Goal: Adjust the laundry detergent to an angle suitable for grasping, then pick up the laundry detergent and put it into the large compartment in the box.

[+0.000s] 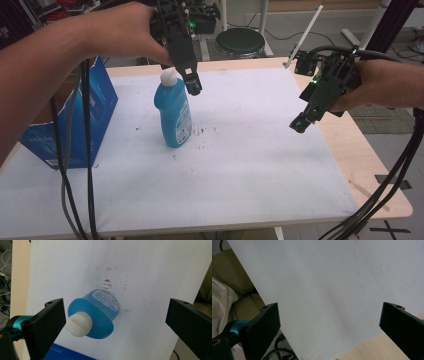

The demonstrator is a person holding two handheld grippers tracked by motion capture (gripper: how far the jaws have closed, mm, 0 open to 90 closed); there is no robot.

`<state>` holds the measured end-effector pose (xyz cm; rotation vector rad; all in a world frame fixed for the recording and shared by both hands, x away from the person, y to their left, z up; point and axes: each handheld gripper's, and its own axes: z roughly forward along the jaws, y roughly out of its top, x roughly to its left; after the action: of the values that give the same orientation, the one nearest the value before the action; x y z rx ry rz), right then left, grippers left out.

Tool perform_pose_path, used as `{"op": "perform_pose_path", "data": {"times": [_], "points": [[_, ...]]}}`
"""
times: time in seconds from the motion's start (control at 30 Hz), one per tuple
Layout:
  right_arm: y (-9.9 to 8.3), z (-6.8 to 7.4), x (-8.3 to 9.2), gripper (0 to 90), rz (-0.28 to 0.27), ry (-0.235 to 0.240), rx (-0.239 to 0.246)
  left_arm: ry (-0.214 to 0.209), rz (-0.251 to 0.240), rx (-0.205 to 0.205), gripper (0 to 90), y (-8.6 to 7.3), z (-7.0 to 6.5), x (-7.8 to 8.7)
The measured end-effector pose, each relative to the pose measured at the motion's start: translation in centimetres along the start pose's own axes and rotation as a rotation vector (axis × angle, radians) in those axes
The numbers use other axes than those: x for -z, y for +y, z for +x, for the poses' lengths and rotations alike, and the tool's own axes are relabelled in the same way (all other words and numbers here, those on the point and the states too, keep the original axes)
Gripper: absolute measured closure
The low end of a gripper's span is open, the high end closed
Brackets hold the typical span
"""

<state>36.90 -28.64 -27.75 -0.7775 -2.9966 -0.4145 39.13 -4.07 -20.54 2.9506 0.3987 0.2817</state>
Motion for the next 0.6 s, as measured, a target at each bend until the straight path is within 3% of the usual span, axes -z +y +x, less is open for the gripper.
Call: {"op": "perform_pose_path", "data": {"times": [0.4, 0.53, 0.6], "points": [[-0.1, 0.4, 0.0, 2.3, 0.003, 0.000, 0.012, 0.011, 0.019, 0.018, 2.8, -0.1, 0.2, -0.1], [0.0, 0.2, 0.0, 2.3, 0.003, -0.001, 0.010, 0.027, 0.035, 0.076, 2.8, -0.4, 0.9, -0.3], [0.0, 0.2, -0.1, 2.3, 0.005, 0.000, 0.007, 0.035, 0.037, 0.130, 2.8, -0.8, 1.3, -0.4]]}}
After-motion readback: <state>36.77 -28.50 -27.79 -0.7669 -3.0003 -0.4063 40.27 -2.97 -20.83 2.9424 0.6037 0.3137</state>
